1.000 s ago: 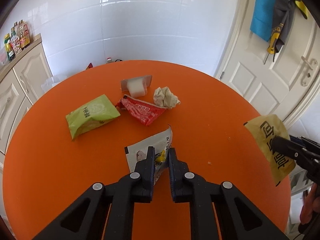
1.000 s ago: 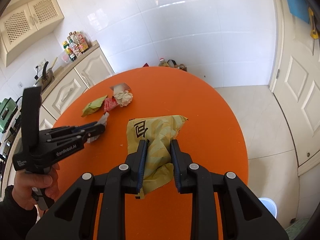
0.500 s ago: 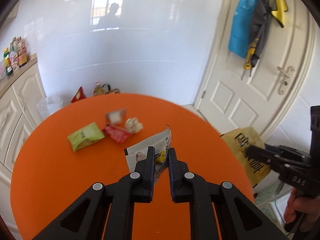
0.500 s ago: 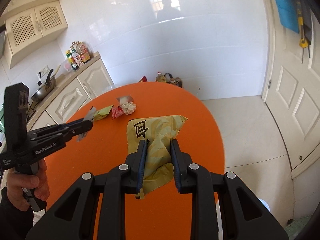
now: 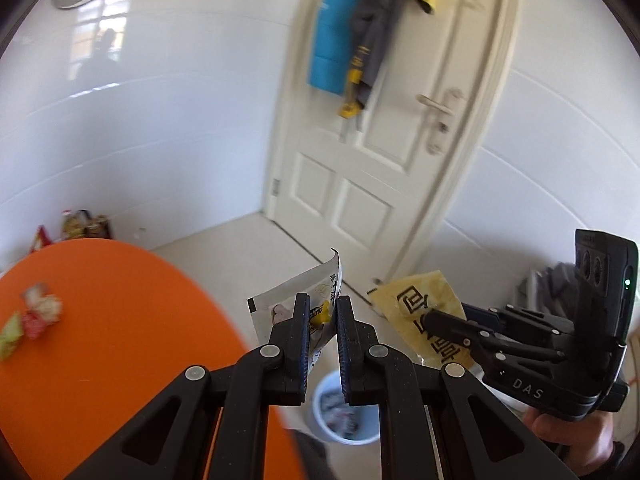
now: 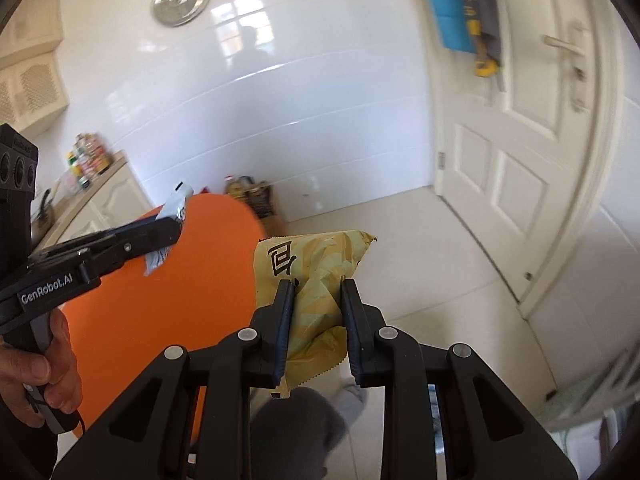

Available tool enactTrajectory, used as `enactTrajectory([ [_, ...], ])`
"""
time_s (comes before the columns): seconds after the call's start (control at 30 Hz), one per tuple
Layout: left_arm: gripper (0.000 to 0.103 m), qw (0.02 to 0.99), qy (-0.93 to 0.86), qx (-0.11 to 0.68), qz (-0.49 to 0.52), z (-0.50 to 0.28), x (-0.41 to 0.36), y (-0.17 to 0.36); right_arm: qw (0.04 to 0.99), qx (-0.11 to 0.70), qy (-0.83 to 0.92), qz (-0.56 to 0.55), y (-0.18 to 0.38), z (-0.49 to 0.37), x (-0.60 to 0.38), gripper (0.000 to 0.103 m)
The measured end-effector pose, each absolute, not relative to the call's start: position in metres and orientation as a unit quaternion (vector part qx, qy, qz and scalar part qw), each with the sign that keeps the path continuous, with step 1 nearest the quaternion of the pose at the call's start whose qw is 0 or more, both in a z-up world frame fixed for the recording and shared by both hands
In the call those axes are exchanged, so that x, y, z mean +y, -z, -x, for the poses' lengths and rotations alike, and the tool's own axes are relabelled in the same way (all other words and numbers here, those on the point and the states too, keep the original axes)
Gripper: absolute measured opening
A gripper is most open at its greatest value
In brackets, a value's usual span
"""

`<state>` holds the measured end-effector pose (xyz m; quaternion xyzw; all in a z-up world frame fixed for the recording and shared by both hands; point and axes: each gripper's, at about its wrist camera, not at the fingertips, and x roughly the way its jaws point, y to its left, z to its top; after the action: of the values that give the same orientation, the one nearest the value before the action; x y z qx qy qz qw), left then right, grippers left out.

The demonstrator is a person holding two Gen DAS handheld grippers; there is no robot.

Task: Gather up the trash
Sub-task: 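Carry both wrappers to the blue bucket and release them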

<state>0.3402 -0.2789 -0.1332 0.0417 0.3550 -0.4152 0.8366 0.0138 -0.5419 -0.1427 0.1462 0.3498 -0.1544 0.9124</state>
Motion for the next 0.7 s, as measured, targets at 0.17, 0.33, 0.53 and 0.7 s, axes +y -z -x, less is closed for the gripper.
enactTrajectory([
  [0.17, 0.009, 0.797, 0.457, 0.387, -0.076, -0.329, -0.353, 0.167, 0.888, 0.362, 0.216, -0.185, 0.168, 0.037, -0.603, 0.024],
  [0.33, 0.009, 0.760, 0.471, 0.435, -0.103, -0.333, -0.410, 0.218, 0.856, 0.395, 0.241, -0.232, 0.223, 0.060, -0.649, 0.024],
  [0.53, 0.010, 0.707, 0.472, 0.516, -0.107, -0.378, -0.459, 0.283, 0.821, 0.420, 0.243, -0.301, 0.295, 0.066, -0.690, 0.025],
  [0.7, 0.033, 0.684, 0.454, 0.555, -0.135, -0.423, -0.498, 0.322, 0.786, 0.441, 0.253, -0.352, 0.341, 0.067, -0.713, 0.030],
])
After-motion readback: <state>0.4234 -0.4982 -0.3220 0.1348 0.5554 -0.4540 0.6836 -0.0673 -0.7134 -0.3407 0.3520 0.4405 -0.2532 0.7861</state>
